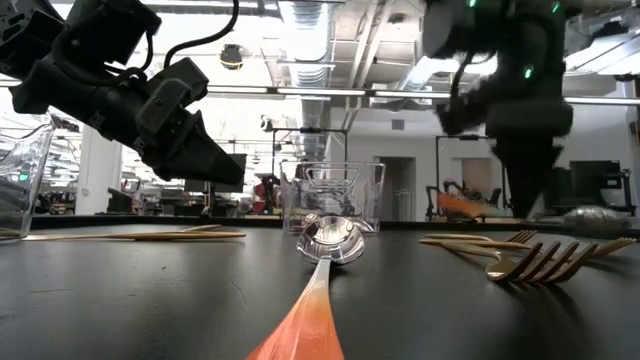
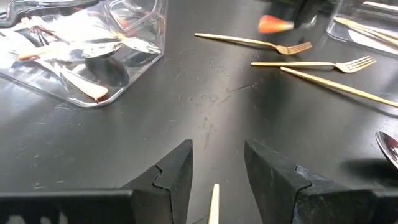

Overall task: Sort silverware by color (type)
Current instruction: Put the orange spoon into the top transparent bin

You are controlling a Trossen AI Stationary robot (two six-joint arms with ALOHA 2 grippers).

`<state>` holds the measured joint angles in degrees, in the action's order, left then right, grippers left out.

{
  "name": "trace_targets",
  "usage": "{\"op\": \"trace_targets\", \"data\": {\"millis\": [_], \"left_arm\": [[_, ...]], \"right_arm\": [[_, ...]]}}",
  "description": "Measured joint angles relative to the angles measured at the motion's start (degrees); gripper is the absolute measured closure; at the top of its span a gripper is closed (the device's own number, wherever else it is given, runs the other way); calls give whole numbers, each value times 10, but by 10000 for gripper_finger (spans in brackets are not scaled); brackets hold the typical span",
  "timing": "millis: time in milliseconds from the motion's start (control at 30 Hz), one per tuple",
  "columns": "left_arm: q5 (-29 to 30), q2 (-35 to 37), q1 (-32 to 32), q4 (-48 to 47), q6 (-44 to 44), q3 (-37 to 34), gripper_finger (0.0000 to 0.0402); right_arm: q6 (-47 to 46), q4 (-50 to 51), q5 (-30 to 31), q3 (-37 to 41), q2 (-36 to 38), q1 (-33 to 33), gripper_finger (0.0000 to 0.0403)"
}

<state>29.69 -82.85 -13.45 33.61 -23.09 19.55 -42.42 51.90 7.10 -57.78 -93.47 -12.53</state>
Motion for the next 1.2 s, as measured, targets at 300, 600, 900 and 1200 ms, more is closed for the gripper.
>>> {"op": "trace_targets", "data": {"millis": [300, 600, 900, 1200], "left_arm": [[11, 0, 0, 3, 10, 0, 270], [11, 0, 0, 4, 9, 0, 270], [-1, 0, -1, -6, 2, 0, 269], [-1, 0, -4, -29, -2, 0, 269]], "right_arm": [[-8, -59, 124, 0, 166, 7, 397], [69, -190, 173, 0, 215, 59, 397], [101, -366, 106, 68, 174, 178, 397], [125, -664, -31, 102, 106, 287, 397]]}}
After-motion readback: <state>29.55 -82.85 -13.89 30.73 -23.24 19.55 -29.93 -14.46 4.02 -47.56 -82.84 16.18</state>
